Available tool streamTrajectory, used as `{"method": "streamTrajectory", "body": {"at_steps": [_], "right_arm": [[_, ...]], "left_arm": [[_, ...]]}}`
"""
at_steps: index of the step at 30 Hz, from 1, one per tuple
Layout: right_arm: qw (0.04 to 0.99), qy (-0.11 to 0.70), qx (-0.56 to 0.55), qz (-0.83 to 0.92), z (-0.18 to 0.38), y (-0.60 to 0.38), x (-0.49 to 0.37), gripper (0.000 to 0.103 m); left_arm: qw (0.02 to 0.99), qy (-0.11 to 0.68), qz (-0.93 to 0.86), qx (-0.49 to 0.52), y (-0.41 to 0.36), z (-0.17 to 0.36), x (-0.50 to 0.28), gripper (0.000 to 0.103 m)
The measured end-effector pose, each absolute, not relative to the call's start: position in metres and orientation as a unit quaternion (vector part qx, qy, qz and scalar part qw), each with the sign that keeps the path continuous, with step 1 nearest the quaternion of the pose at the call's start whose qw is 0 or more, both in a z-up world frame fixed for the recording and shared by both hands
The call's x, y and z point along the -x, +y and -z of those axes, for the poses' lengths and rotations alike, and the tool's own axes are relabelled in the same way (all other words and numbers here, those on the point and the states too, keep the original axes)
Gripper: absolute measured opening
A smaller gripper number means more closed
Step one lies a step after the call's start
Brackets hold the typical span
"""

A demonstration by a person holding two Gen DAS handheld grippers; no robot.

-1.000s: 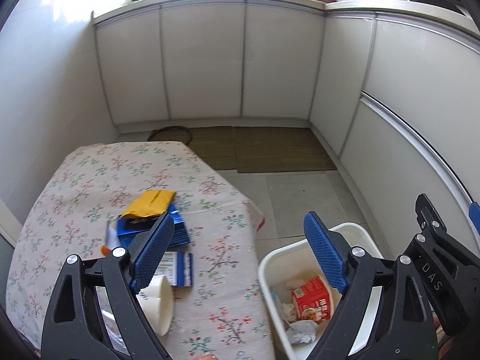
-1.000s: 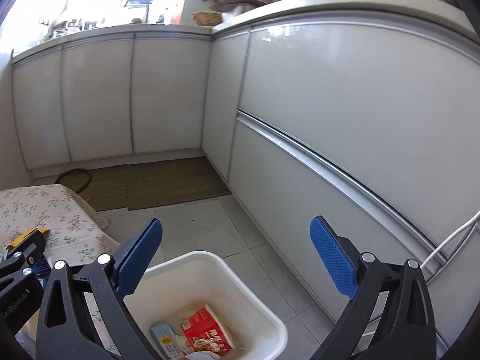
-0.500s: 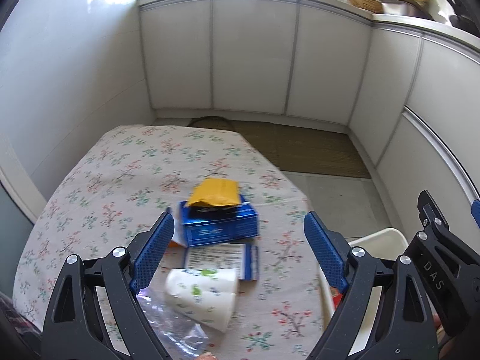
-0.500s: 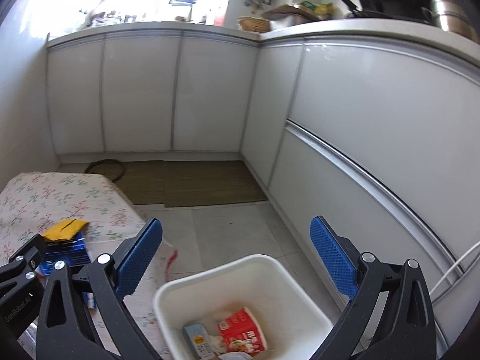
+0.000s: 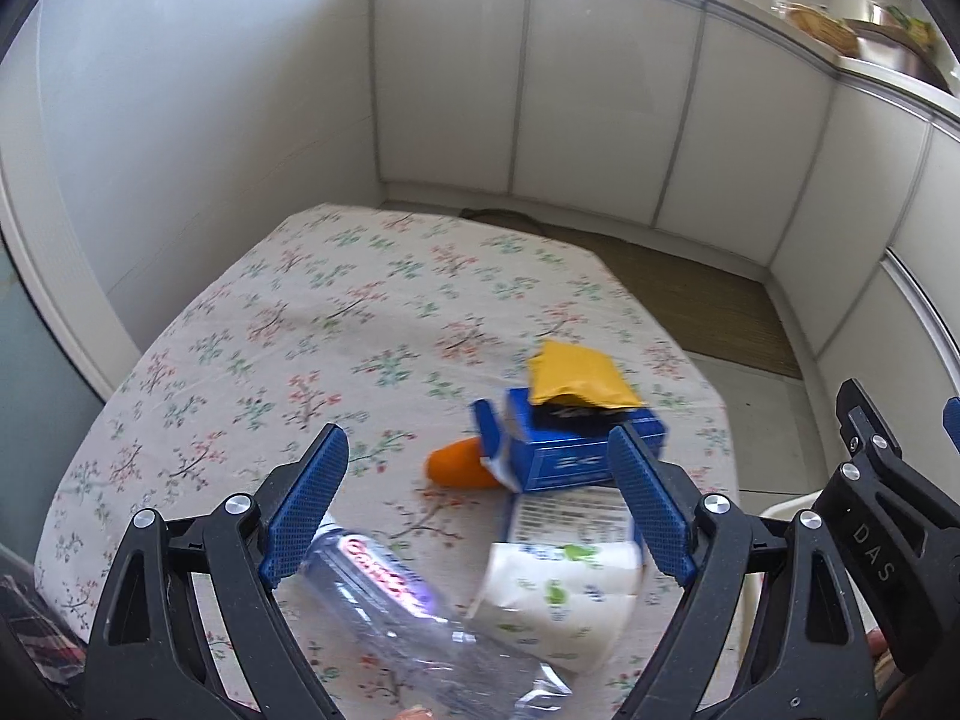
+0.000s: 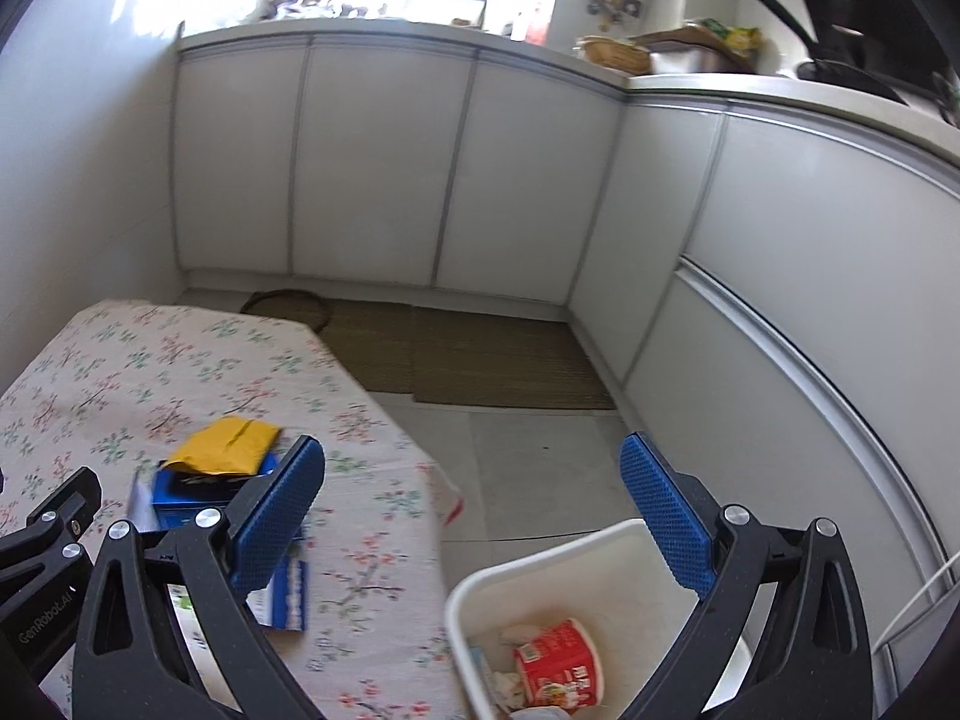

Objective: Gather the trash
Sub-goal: 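Move both tools back over the table toward the bottle and wrapper, then grasp the yellow snack wrapper with the right tool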

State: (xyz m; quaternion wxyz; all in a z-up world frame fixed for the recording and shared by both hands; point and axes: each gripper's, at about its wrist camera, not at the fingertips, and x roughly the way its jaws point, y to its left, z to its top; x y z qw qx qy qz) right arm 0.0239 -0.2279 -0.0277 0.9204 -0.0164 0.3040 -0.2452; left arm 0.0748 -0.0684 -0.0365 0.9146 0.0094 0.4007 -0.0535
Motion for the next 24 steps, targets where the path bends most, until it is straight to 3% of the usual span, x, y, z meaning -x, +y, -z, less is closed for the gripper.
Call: {"method": "streamTrajectory", "body": {"at_steps": [14,24], "right_arm": [[0.898,0.414,0.025,0.149,0.068,-0.175,-0.121,0.096],[0.821,0.563,0.009,0.090,0.121,-0.162,-0.228,0.096]], "left_arm": [[0.902,0.430,0.004,0.033,0.014,0.066,-0.111,0.085],[0.888,0.451,-0.001,0.095,0.061,0.079,-0.134,0.085]]}}
